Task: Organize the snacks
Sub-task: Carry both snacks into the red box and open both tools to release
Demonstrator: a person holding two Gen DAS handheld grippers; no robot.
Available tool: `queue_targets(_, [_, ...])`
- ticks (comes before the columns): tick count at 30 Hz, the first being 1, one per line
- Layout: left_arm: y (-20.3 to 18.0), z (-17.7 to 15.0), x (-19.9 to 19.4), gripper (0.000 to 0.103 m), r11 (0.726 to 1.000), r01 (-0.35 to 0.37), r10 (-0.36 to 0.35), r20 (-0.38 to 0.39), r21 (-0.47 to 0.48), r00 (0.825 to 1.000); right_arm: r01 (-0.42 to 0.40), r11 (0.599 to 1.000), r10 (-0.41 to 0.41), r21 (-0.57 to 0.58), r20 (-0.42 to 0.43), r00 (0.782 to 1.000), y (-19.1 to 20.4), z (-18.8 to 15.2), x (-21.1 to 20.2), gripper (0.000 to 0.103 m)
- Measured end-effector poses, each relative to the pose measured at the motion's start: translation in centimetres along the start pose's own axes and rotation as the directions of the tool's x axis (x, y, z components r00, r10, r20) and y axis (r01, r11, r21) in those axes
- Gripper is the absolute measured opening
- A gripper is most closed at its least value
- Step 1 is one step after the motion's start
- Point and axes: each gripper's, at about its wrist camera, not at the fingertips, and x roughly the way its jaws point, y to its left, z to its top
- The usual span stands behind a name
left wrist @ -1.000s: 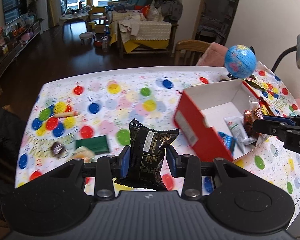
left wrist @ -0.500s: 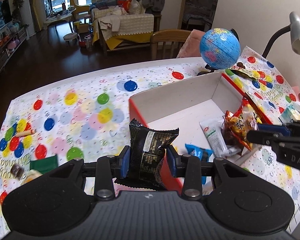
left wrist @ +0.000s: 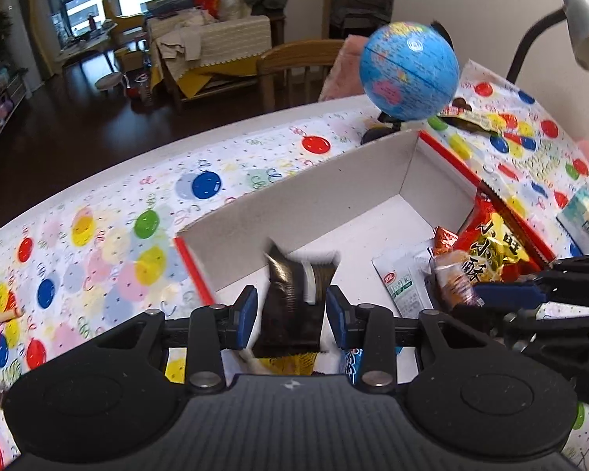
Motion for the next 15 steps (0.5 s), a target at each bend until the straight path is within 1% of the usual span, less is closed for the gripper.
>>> queue_targets(3, [-0.2, 0.1, 1.4, 0.038, 1.000, -0.004, 0.004, -0.023, 0.013, 1.000, -0.006, 1.000, 0.005, -0.019, -0.029, 1.000, 0.3, -0.1, 1.2, 0.020])
queue_targets(8, [-0.3, -0.2, 2.9, 0.038, 1.000, 0.000, 0.001, -0.062, 0.009, 0.998, -0.016, 1.000, 0.015, -0.010, -0.073, 0.997, 0.4, -0.2, 3.1, 0.022])
queue_targets(15, [-0.3, -1.0, 3.1, 0.038, 1.000, 0.023, -0.023, -0.070, -0.002, 0.997, -0.018, 1.000, 0.018, -0.004, -0.084, 0.996, 0.2, -0.3, 3.6, 0.027])
